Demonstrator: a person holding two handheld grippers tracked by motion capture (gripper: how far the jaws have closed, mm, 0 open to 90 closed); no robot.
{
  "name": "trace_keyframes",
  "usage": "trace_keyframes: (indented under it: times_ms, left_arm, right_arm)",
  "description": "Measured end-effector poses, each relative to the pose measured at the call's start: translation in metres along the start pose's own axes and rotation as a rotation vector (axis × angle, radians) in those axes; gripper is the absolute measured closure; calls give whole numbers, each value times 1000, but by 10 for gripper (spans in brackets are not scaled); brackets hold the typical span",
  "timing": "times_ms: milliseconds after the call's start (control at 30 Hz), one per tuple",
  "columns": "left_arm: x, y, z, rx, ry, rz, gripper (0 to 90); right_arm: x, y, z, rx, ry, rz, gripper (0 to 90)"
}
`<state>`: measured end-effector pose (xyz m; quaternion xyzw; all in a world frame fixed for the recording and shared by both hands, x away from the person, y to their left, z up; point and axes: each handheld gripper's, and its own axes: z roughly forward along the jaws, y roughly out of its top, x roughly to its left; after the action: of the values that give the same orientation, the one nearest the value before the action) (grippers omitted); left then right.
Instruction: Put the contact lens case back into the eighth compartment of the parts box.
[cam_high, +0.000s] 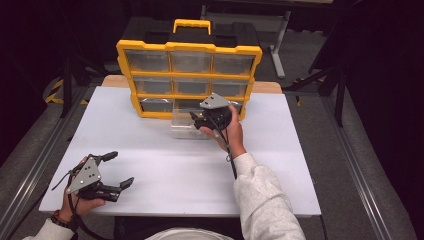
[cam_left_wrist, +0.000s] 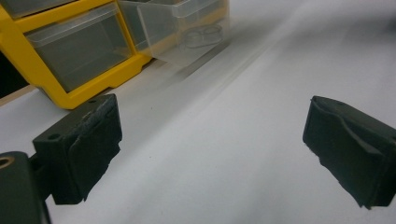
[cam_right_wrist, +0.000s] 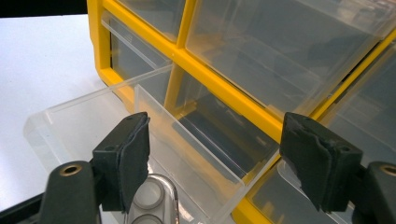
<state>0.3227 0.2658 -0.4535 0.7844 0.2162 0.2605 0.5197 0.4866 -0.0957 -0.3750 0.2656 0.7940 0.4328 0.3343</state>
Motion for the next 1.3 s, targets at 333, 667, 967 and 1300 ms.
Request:
trace_keyframes:
  times_ms: [333, 667, 967, 1300]
  left_arm:
    - [0, 0, 0, 0, -2, -2, 56]
    - [1, 0, 0, 4, 2, -5, 58]
    - [1, 0, 0, 3, 0, -7, 57]
    - [1, 0, 0, 8, 3, -3, 56]
  right_arm:
    - [0, 5, -11, -23, -8, -26, 257]
    - [1, 9, -20, -49, -17, -32, 229]
    - [2, 11, -29, -68, -18, -31, 189]
    - [6, 8, -34, -69, -21, -54, 124]
